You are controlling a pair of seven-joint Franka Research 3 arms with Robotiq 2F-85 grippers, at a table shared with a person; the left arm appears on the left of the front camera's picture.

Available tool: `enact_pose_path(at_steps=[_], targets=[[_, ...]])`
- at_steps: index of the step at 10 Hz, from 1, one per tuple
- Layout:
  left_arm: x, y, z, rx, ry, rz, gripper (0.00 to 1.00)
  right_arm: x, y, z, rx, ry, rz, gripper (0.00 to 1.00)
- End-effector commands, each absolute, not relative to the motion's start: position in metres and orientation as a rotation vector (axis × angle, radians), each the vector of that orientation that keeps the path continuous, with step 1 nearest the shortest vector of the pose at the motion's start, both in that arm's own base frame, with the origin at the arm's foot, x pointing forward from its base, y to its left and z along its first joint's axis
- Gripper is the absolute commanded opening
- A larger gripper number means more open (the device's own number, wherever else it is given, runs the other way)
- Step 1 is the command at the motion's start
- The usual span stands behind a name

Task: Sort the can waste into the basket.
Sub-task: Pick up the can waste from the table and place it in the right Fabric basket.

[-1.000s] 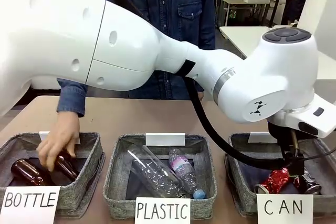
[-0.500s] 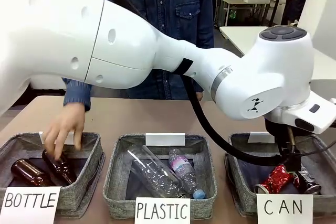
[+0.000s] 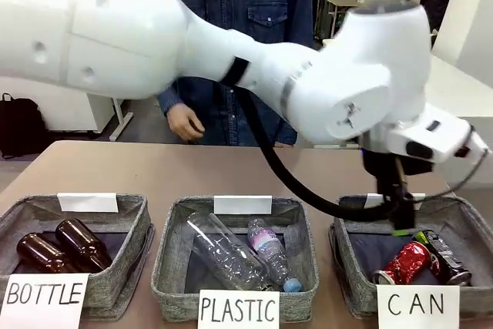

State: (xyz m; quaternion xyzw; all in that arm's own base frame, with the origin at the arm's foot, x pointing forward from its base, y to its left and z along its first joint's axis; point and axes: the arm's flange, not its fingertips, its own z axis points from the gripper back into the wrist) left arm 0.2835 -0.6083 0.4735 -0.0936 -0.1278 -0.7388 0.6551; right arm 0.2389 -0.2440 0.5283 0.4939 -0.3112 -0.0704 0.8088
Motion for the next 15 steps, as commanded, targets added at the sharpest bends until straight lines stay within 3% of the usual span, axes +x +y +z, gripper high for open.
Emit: enact_pose_path(at_steps=[1, 6, 10, 11, 14, 15], targets=[[0.293, -0.523, 0.505, -0.209, -0.214, -1.625, 1.0, 0.25, -0.226, 0.535, 1.131, -0.617, -0.115, 1.0], [0.36, -0.28, 0.549, -0.332, -0.227, -1.1, 1.0, 0.293, -0.098, 0.54, 1.106, -0.514, 0.167, 1.0], [0.35, -0.087, 0.553, -0.798, -0.323, -0.698, 1.0, 0.327, 0.006, 0.531, 1.069, -0.546, 0.334, 1.0], [0.338, -0.044, 0.548, -0.918, -0.401, -0.613, 1.0, 0.338, 0.032, 0.526, 1.085, -0.531, 0.298, 1.0], [0.326, 0.024, 0.514, -1.116, -0.572, -0.356, 1.0, 0.349, 0.063, 0.531, 1.133, -0.234, 0.008, 1.0], [0.335, 0.029, 0.492, -1.099, -0.493, -0.356, 1.0, 0.348, 0.058, 0.543, 1.156, -0.184, -0.058, 1.0]])
